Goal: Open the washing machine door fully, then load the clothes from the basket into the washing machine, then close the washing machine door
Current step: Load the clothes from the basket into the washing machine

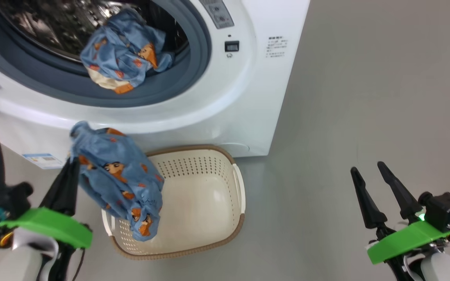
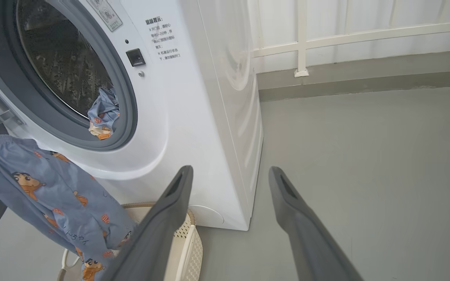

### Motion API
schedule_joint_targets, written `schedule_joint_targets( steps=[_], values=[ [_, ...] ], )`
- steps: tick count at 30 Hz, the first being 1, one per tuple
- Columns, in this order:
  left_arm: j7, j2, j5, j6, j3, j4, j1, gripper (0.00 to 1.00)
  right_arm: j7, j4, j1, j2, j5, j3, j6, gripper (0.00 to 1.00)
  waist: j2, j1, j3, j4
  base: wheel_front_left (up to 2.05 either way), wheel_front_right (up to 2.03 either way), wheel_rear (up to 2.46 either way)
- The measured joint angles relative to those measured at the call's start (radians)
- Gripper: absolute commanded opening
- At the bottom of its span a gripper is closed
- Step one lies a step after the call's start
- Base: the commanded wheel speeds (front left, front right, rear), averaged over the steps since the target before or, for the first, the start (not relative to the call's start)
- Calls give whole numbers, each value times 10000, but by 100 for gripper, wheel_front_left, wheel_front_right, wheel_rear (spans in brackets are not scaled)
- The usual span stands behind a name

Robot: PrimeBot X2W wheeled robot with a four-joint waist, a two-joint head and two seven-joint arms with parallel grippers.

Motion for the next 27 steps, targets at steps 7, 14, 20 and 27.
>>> schedule_joint_targets(
  steps=[7, 14, 20, 27],
  values=[
    [-6, -142, 1057, 0, 1363, -1122, 1391, 0, 0, -31, 462, -35, 82, -163, 0, 100, 0, 0, -503, 116, 0, 0, 0],
    [-6, -589, 1831, 0, 2458, -2347, 2893, 0, 0, -84, 862, -42, 153, -359, 0, 100, 0, 0, -952, 154, 0, 0, 0],
    [-6, -1060, 2056, 0, 2947, -3024, 3735, 0, 0, -155, 967, -38, 153, -418, 0, 100, 0, 0, -1003, 103, 0, 0, 0],
    [-6, -1174, 2119, 0, 3055, -3139, 3696, 0, 0, -240, 964, -15, 151, -441, 0, 100, 0, 0, -781, 50, 0, 0, 0]
  ],
)
